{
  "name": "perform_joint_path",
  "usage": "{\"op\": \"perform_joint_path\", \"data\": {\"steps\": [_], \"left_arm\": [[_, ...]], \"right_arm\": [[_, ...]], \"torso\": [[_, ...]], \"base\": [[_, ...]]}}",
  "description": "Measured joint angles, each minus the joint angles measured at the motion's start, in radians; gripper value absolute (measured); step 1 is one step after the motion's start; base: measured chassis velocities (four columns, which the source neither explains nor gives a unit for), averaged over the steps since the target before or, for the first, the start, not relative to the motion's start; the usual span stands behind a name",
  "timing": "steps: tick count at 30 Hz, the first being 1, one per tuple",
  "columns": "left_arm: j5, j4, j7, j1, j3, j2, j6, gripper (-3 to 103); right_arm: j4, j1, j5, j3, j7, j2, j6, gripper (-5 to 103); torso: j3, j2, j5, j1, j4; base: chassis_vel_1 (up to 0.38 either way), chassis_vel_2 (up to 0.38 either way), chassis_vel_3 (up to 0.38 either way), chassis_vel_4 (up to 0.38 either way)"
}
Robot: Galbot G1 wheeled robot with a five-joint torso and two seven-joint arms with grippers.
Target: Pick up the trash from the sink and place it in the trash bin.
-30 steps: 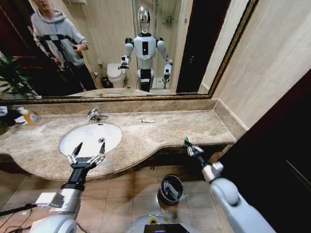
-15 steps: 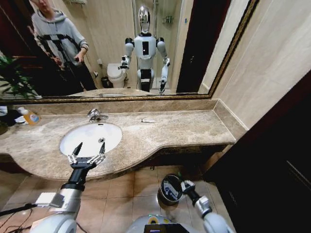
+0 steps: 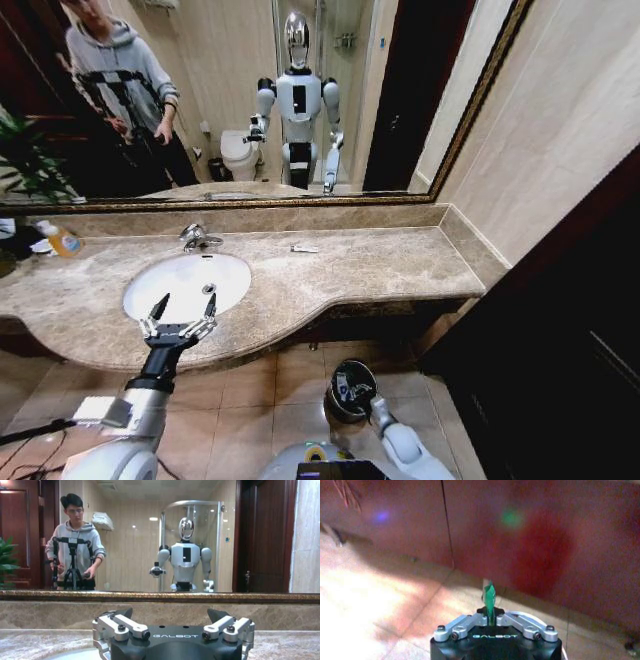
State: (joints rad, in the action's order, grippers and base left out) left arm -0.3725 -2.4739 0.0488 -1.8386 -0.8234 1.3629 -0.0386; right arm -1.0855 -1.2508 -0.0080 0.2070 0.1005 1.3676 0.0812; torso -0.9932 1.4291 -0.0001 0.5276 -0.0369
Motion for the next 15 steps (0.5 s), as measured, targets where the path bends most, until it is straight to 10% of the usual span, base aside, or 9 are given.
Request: {"op": "perform_joint_path", "data": {"steps": [15], "left_arm": [[0.0,0.0,0.0,0.0,0.0,0.0,0.0,100]], "right_arm": [[0.385,0.2,-0.108,0.048,-0.044,0.08,0.128,10]], "torso": [[0.0,0.0,0.0,0.0,0.0001]], "base": [[0.0,0.0,0.0,0.0]]}}
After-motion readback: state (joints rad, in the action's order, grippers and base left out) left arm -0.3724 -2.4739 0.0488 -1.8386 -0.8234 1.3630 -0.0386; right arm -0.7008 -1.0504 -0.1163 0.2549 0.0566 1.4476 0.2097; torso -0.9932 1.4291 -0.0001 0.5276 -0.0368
